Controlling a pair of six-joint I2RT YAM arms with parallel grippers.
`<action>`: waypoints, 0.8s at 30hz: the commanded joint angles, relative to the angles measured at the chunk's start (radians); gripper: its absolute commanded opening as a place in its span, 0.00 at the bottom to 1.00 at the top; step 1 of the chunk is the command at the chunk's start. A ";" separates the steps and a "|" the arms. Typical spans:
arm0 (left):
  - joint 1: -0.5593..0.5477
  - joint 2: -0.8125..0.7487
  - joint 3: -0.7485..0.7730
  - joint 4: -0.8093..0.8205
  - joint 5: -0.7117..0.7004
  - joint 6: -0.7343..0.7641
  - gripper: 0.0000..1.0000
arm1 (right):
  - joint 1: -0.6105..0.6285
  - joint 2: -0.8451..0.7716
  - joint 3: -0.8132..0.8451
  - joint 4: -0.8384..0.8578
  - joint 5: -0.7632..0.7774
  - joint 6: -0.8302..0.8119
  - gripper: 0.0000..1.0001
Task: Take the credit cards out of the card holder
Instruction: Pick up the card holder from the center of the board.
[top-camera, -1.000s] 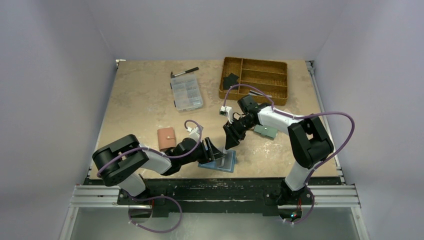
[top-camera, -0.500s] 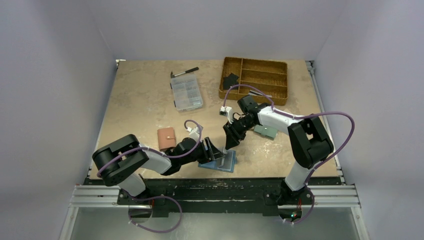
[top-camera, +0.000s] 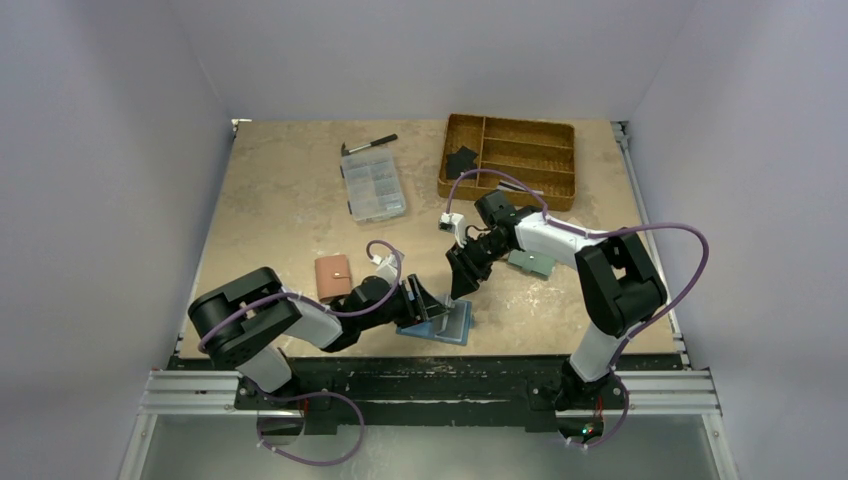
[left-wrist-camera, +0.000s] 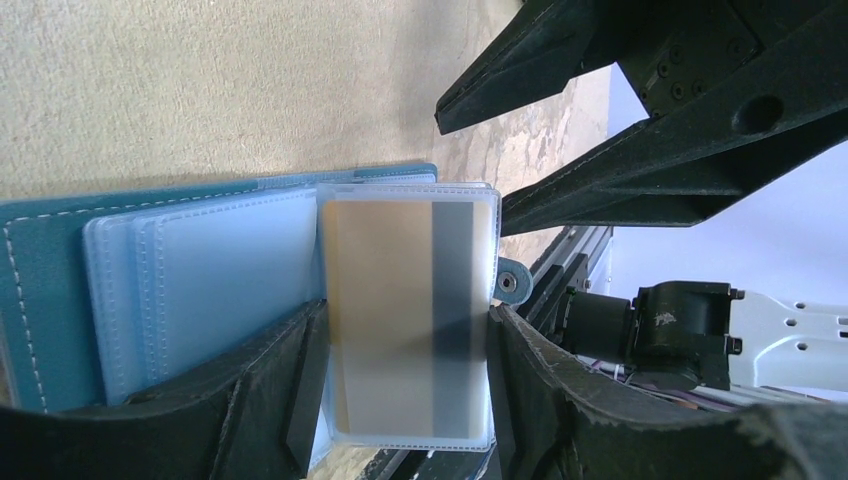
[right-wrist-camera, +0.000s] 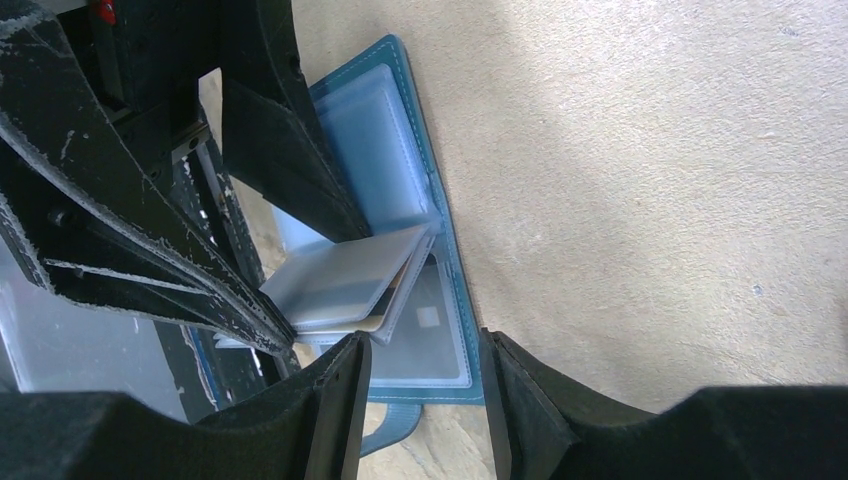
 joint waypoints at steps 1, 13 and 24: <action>-0.002 0.022 -0.019 0.029 0.050 -0.004 0.58 | 0.020 0.032 0.006 0.013 0.079 -0.014 0.51; 0.004 0.016 -0.023 0.006 0.046 0.007 0.61 | 0.023 0.036 0.006 0.009 0.083 -0.017 0.51; 0.017 -0.015 -0.041 -0.041 0.026 0.024 0.58 | 0.023 -0.018 0.020 -0.013 0.047 -0.066 0.56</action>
